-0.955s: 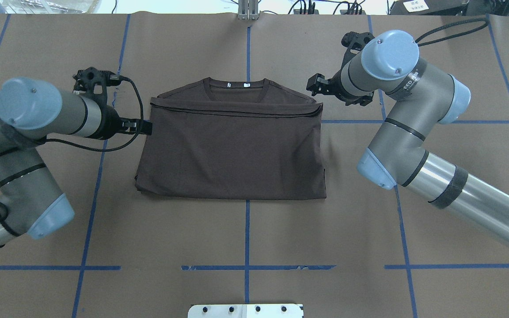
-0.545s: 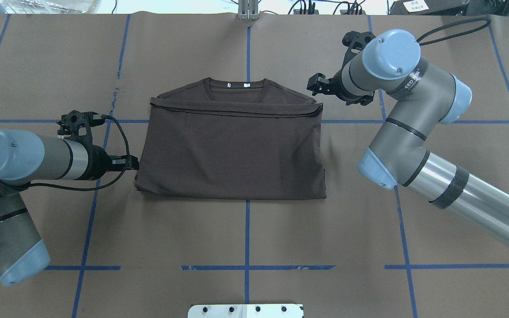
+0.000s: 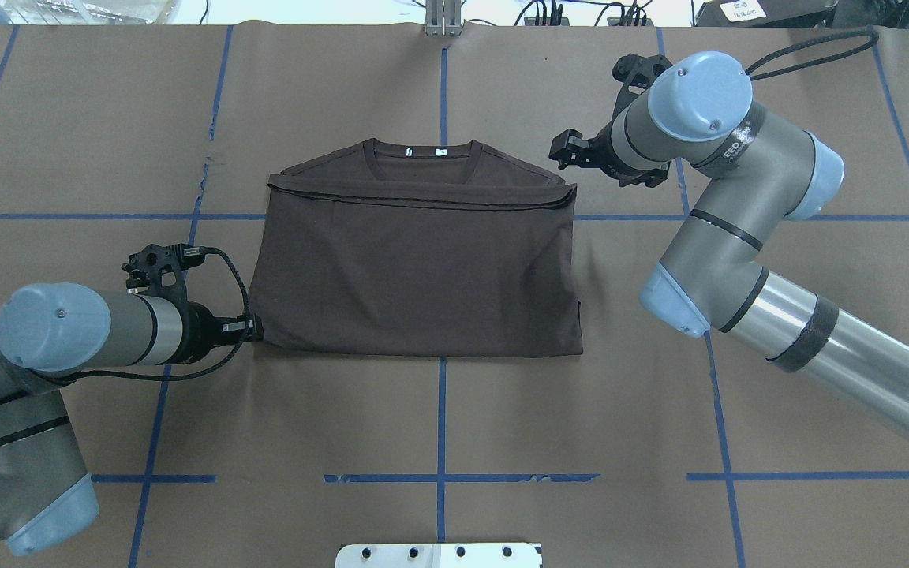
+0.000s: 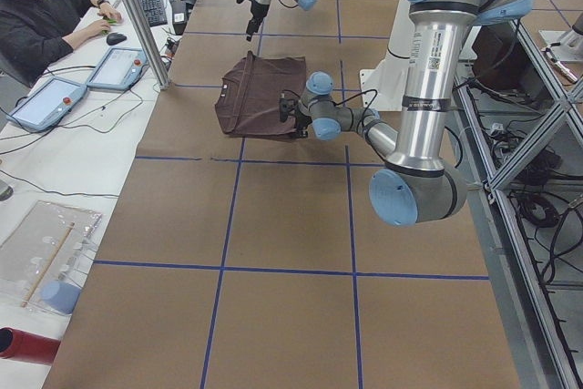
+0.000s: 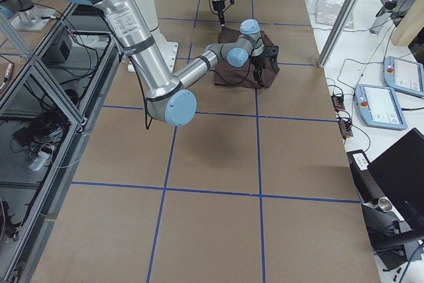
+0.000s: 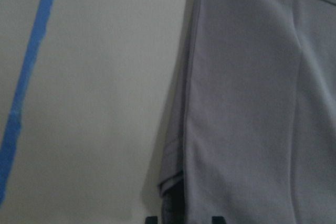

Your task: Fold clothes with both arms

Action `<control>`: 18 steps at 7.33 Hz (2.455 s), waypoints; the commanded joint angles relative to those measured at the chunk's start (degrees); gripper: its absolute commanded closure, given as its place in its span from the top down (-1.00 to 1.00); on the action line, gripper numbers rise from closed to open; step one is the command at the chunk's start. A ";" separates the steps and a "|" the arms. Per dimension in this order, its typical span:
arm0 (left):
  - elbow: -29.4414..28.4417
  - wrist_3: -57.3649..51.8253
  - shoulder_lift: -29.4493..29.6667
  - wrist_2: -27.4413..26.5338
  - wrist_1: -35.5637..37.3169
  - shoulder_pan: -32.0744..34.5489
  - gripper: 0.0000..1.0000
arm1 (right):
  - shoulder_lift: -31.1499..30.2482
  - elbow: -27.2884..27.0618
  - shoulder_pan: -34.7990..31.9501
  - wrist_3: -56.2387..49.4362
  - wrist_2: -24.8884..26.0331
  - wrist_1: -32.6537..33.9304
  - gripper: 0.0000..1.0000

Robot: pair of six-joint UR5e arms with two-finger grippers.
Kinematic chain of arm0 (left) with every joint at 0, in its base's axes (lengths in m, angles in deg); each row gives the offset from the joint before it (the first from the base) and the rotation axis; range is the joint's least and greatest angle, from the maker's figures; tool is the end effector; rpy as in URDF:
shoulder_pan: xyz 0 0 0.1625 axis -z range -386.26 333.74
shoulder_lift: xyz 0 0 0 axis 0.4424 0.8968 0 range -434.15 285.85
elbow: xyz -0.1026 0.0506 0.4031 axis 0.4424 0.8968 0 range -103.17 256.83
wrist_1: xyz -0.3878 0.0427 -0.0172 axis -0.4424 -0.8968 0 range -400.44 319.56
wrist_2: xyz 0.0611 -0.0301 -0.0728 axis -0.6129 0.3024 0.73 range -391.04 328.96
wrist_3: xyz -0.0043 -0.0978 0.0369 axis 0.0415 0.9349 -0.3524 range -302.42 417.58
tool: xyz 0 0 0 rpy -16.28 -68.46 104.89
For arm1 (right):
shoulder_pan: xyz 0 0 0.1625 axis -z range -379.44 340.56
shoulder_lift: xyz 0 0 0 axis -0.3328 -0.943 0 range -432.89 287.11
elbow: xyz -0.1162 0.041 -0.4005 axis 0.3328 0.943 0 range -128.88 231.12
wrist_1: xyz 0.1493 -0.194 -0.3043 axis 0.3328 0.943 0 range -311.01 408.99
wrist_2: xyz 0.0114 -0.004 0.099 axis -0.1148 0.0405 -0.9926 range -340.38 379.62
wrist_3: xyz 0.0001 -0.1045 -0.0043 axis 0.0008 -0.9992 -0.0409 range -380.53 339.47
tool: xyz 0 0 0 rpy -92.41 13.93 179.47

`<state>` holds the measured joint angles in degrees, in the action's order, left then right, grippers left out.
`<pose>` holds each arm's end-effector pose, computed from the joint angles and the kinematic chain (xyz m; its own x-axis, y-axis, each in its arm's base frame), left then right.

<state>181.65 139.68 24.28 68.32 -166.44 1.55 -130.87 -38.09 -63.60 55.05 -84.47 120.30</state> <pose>0.4220 -0.3539 0.3992 0.4941 -0.1073 -0.8628 0.2714 0.9618 0.0358 -0.4112 -0.5496 0.3164 0.5822 0.2288 0.7802 -0.4100 0.9112 0.0388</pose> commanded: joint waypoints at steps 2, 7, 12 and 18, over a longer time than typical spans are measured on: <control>-0.58 0.60 0.88 -1.36 0.06 -1.53 -0.96 | -0.12 0.00 0.04 0.00 0.03 -0.02 1.00; -3.98 -12.43 -0.09 -1.19 0.32 5.72 -1.00 | -0.38 0.00 0.04 0.09 0.21 -0.02 1.00; -37.17 -25.24 25.53 -1.09 -0.47 23.07 -1.00 | -0.29 0.00 0.04 0.17 0.38 -0.02 1.00; -44.28 -33.93 28.59 8.32 -12.15 27.46 1.00 | 4.26 0.79 5.03 2.02 4.13 -0.11 1.00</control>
<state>134.22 108.06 55.02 70.14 -178.12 27.27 -128.70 -37.75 -60.66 56.48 -83.15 120.26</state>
